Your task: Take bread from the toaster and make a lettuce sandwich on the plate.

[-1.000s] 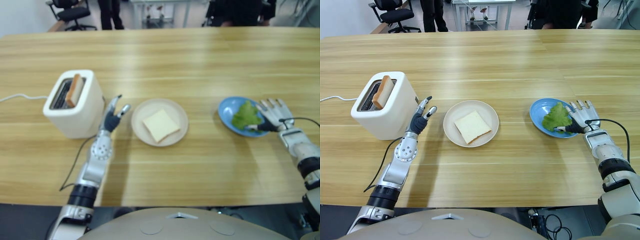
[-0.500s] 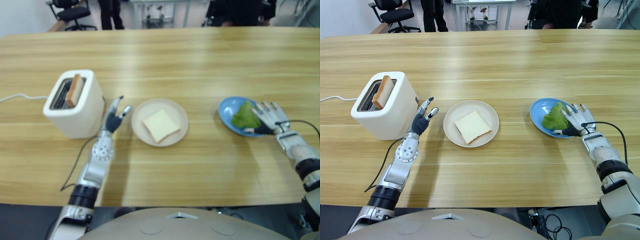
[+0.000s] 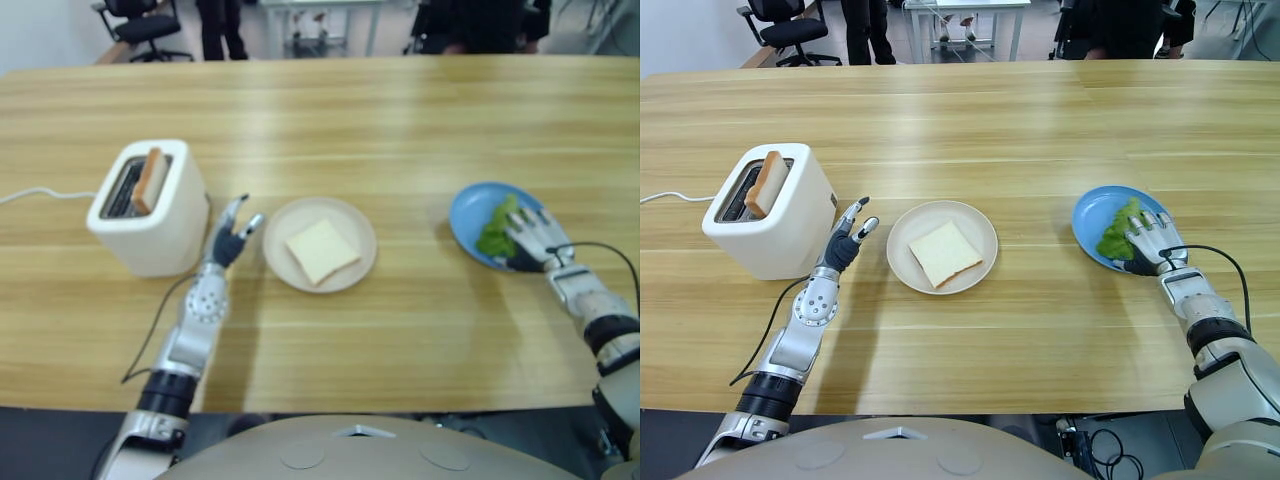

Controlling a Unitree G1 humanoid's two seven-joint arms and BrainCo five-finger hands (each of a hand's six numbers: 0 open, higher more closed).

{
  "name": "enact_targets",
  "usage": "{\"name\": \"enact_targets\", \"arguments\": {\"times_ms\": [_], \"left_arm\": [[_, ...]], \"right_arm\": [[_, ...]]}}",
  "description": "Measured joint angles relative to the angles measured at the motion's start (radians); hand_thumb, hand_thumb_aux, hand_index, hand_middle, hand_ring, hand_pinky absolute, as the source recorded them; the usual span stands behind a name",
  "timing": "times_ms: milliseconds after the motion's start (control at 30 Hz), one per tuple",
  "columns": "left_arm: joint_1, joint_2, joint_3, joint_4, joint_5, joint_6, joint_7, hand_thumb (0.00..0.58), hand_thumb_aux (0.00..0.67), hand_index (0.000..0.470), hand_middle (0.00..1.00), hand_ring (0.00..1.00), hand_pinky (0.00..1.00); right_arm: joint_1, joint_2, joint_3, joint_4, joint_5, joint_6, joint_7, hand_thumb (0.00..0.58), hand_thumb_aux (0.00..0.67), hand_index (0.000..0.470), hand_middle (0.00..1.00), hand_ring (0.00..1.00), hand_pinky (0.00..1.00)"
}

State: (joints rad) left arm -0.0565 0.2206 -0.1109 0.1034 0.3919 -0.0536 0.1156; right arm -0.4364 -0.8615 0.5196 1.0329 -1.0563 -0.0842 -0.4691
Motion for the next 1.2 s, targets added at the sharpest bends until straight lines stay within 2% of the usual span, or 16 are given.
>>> {"name": "enact_targets", "arguments": {"times_ms": [533,567,600,833,1200], "left_arm": [[0.0,0.0,-0.013,0.011,0.0,-0.002,-0.001,0.0,0.0,0.0,0.0,0.0,0.0],[0.0,0.0,-0.013,0.012,0.0,-0.002,-0.001,0.0,0.0,0.0,0.0,0.0,0.0],[0.0,0.0,-0.014,0.012,0.0,-0.002,-0.001,0.0,0.0,0.0,0.0,0.0,0.0],[-0.001,0.0,-0.014,0.021,0.0,-0.006,0.001,0.0,0.0,0.0,0.0,0.0,0.0],[-0.002,-0.004,-0.016,0.031,-0.001,-0.018,0.007,0.0,0.0,0.0,0.0,0.0,0.0]], "right_arm": [[-0.008,0.008,0.018,0.046,0.059,-0.045,-0.04,0.58,0.67,0.46,0.0,0.0,0.0],[-0.005,0.006,0.017,0.041,0.068,-0.05,-0.044,0.58,0.67,0.46,0.05,0.05,0.05],[0.002,-0.001,0.014,0.028,0.078,-0.057,-0.048,0.58,0.67,0.46,1.0,1.0,1.0],[0.054,-0.072,-0.084,-0.136,0.167,-0.072,-0.065,0.58,0.67,0.46,1.0,1.0,1.0],[0.211,-0.143,-0.25,-0.523,0.212,-0.014,-0.032,0.58,0.67,0.46,1.0,1.0,1.0]]}}
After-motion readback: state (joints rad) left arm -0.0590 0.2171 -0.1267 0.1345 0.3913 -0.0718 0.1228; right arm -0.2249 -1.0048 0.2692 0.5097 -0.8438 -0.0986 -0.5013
